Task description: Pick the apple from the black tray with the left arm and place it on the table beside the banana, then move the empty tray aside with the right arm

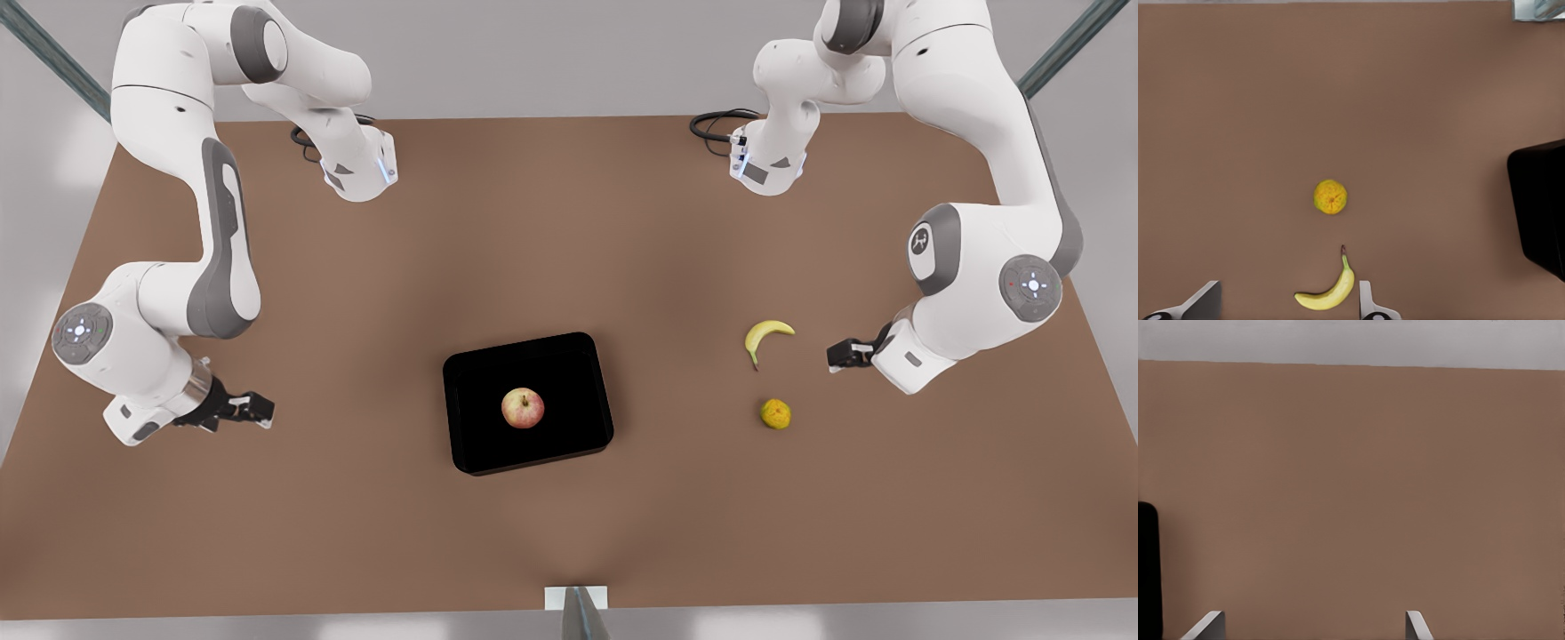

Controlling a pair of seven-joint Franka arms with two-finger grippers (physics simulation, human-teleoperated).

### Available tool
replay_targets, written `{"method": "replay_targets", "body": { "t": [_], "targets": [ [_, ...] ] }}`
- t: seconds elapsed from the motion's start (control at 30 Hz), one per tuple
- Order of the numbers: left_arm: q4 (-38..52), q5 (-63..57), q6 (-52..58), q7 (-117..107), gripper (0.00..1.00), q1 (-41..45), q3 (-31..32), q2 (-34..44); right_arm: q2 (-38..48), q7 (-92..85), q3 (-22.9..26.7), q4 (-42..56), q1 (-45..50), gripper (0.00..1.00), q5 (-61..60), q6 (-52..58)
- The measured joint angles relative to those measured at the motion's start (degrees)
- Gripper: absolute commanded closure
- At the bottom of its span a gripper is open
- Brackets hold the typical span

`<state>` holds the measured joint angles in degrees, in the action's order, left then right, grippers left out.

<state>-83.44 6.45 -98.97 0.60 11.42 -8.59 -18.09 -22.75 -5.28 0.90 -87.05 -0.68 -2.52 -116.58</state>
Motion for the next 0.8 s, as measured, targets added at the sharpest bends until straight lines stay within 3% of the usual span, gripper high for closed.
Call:
{"method": "replay_targets", "body": {
  "t": [0.07, 0.2, 0.27, 0.6, 0.8],
  "targets": [
    [0.46, -1.16, -0.46, 0.20, 0.00, 1.31, 0.06, -0.16, 0.58, -0.15, 0.01, 2.68, -0.08, 0.00, 0.89, 0.46],
    [5.49, -5.44, -1.99, -4.10, 0.00, 19.89, 1.88, -5.00, 0.88, -0.42, 0.04, 6.84, -0.09, 0.00, 1.79, 4.52],
    [8.01, -4.64, -3.36, -8.66, 0.00, 25.12, 2.85, -7.92, -0.37, -0.53, 0.08, 7.03, -0.06, 0.00, 1.91, 5.85],
    [32.82, -4.94, -19.51, -33.21, 0.00, 33.96, 3.15, -38.42, -2.63, -0.92, 0.15, 7.16, -0.11, 0.00, 1.96, 8.08],
    [35.20, -8.44, -26.21, -43.15, 0.00, 38.31, 2.99, -42.85, -2.64, -1.08, 0.14, 7.13, -0.11, 0.00, 1.96, 8.37]
  ]
}}
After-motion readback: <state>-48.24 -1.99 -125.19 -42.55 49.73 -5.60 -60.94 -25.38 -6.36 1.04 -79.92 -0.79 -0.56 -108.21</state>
